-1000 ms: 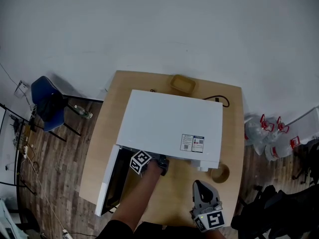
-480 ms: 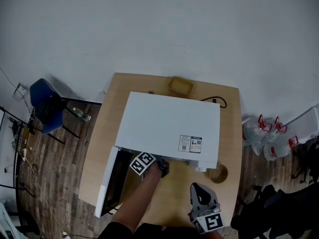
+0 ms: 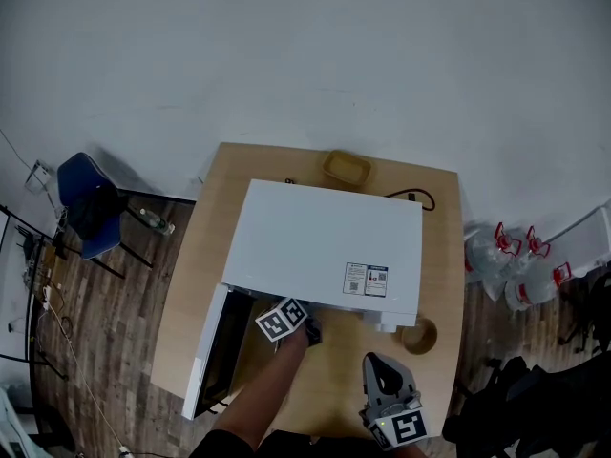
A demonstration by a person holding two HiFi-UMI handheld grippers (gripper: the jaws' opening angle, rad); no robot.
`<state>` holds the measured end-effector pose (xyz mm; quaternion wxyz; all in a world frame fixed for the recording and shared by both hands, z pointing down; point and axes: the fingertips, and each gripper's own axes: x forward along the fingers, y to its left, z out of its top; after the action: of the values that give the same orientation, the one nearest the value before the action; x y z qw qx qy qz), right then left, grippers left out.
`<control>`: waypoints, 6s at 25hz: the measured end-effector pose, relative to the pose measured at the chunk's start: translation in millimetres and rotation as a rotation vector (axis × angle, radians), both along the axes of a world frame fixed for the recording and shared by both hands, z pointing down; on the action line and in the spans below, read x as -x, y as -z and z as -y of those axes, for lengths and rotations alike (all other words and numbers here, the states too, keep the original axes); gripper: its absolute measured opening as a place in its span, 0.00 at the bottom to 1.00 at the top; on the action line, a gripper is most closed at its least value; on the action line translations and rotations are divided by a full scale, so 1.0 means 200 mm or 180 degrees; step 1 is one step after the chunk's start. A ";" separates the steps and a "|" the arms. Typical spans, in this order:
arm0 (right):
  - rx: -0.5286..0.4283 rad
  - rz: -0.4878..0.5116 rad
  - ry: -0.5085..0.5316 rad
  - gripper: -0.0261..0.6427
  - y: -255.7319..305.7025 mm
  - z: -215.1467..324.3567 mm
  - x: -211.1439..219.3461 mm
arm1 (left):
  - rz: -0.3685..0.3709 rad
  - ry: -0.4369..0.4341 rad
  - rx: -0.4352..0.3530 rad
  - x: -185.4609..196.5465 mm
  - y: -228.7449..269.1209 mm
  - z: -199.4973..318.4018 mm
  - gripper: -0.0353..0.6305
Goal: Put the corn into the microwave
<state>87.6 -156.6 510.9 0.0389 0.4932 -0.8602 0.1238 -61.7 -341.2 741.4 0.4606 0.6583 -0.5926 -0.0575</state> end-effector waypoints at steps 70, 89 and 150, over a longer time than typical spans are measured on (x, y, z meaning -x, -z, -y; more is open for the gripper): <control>0.0138 -0.0250 0.0075 0.13 -0.07 -0.02 0.07 | 0.0896 -0.0461 -0.0334 0.08 0.02 -0.07 0.59; -0.0009 -0.0213 -0.0274 0.13 0.01 -0.29 0.11 | 0.1077 -0.0713 -0.0759 0.08 0.43 -0.67 0.59; -0.0259 -0.0384 -0.0677 0.13 0.29 -0.38 0.03 | 0.1695 -0.1231 -0.1831 -0.03 1.32 -1.21 0.08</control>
<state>80.9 -80.9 453.6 0.0572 0.5894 -0.8034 0.0624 -56.0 -100.1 478.0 0.0919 0.8506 -0.5163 0.0389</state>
